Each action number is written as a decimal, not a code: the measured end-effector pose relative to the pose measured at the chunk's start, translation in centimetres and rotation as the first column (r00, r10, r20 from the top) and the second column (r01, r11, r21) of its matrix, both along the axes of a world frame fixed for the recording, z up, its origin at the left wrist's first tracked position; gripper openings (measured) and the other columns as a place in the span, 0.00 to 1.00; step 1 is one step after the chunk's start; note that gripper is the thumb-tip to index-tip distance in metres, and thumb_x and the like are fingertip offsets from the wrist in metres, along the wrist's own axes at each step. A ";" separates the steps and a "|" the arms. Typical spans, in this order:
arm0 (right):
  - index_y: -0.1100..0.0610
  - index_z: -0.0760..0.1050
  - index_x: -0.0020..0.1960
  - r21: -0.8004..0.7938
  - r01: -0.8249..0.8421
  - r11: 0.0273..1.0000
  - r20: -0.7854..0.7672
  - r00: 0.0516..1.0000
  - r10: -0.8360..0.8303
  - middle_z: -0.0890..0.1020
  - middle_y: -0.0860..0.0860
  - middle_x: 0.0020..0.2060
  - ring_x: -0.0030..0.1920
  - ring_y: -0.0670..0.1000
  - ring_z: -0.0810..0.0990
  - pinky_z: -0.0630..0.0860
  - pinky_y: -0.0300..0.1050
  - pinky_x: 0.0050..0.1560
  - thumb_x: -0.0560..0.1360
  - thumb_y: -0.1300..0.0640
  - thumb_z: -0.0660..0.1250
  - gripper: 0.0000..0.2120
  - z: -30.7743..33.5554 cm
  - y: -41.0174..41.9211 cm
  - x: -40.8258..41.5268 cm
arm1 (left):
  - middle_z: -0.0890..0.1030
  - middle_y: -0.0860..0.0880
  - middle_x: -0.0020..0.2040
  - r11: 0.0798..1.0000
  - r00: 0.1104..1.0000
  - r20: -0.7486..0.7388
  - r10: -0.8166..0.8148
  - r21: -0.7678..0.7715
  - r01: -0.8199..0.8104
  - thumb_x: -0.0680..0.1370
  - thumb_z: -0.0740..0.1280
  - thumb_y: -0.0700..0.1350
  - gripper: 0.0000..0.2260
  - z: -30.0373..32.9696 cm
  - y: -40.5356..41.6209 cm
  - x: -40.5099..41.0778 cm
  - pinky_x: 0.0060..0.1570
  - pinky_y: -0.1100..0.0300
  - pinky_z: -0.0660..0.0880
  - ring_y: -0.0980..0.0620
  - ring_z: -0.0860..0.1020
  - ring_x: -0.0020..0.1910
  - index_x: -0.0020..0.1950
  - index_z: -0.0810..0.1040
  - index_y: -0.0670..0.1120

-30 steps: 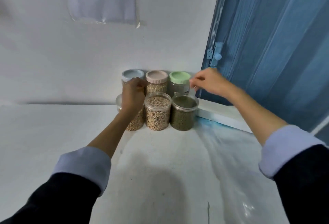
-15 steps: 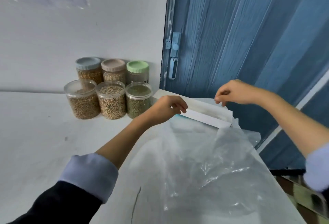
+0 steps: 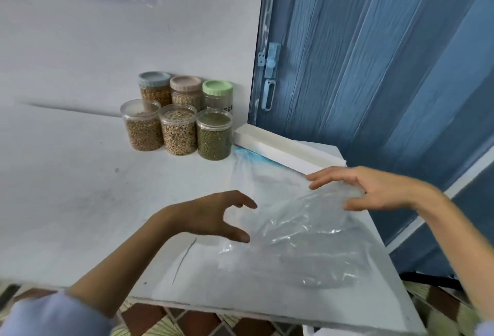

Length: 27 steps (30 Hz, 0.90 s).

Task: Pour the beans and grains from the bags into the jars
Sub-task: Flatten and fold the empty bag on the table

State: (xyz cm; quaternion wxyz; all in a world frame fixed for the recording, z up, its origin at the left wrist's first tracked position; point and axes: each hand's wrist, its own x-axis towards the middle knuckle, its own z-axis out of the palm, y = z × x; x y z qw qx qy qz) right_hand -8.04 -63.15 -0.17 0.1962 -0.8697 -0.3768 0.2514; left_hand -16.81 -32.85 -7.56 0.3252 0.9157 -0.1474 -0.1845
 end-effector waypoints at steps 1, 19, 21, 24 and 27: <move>0.42 0.72 0.63 0.005 0.051 0.999 0.061 0.997 -0.051 0.67 0.33 0.67 0.68 0.34 0.64 0.58 0.33 0.69 0.70 0.63 0.63 0.25 -0.3 0.1 -0.2 | 0.65 0.62 0.69 1.000 1.000 0.005 -0.010 0.025 0.010 0.71 0.72 0.56 0.30 -0.4 -0.1 -0.7 0.67 0.66 0.60 0.64 0.63 0.67 0.70 0.65 0.58; 0.57 0.74 0.61 0.157 0.613 0.774 0.547 0.599 -0.585 0.75 0.53 0.59 0.58 0.57 0.74 0.72 0.48 0.51 0.75 0.67 0.60 0.16 -3.1 2.0 -2.5 | 0.80 0.44 0.46 0.902 0.712 0.673 0.199 0.158 -0.402 0.59 0.65 0.25 0.21 -5.9 -3.0 -3.3 0.31 0.52 0.72 0.39 0.78 0.43 0.48 0.80 0.40; 0.55 0.71 0.65 0.117 0.621 0.775 0.583 0.589 -0.560 0.74 0.51 0.61 0.61 0.55 0.72 0.71 0.48 0.54 0.75 0.60 0.64 0.18 -3.4 1.2 -2.7 | 0.78 0.45 0.55 0.869 0.676 0.683 0.278 0.121 -0.479 0.64 0.64 0.26 0.22 -5.5 -2.3 -3.4 0.37 0.51 0.70 0.40 0.75 0.52 0.54 0.79 0.41; 0.52 0.69 0.66 0.120 0.587 0.801 0.532 0.643 -0.551 0.74 0.47 0.62 0.62 0.52 0.72 0.70 0.47 0.54 0.75 0.57 0.63 0.20 -4.4 1.0 -2.8 | 0.72 0.49 0.64 0.842 0.708 0.611 0.354 0.121 -0.526 0.69 0.60 0.30 0.24 -4.8 -2.4 -3.1 0.46 0.54 0.67 0.45 0.68 0.61 0.63 0.74 0.44; 0.54 0.72 0.63 0.215 0.597 0.773 0.517 0.602 -0.609 0.76 0.48 0.60 0.60 0.52 0.74 0.72 0.48 0.53 0.75 0.59 0.62 0.17 -5.0 0.3 -2.2 | 0.70 0.49 0.66 0.828 0.707 0.579 0.407 0.094 -0.553 0.72 0.61 0.33 0.22 -4.4 -2.5 -2.8 0.50 0.53 0.69 0.46 0.66 0.63 0.65 0.72 0.45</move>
